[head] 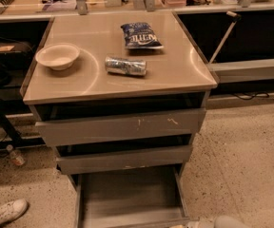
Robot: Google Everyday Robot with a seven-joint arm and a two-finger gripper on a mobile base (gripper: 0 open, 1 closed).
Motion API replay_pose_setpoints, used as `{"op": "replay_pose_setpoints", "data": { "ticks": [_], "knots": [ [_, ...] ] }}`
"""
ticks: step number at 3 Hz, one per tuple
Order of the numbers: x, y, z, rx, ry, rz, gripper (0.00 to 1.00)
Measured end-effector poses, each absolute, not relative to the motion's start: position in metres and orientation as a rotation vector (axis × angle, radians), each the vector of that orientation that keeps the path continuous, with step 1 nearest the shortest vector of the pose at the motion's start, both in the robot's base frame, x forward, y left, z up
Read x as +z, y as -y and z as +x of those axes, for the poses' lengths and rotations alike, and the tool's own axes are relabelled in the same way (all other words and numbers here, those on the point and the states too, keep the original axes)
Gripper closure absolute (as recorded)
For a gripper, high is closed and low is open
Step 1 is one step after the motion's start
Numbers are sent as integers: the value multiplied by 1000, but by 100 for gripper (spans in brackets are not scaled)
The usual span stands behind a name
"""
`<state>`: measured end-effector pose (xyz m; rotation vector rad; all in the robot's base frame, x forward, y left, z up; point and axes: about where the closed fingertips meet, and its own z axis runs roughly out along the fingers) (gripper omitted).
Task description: Close bottom drawer
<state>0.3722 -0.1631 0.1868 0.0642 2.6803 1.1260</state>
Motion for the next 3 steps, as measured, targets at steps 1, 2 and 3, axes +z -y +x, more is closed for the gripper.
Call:
{"op": "replay_pose_setpoints", "data": {
  "ticks": [1,2,3],
  "knots": [
    [183,161,387,1092,-2674,62,100],
    [194,157,403,1067,-2642,31,100],
    [204,149,419,1063,-2608,-2,100]
  ]
}}
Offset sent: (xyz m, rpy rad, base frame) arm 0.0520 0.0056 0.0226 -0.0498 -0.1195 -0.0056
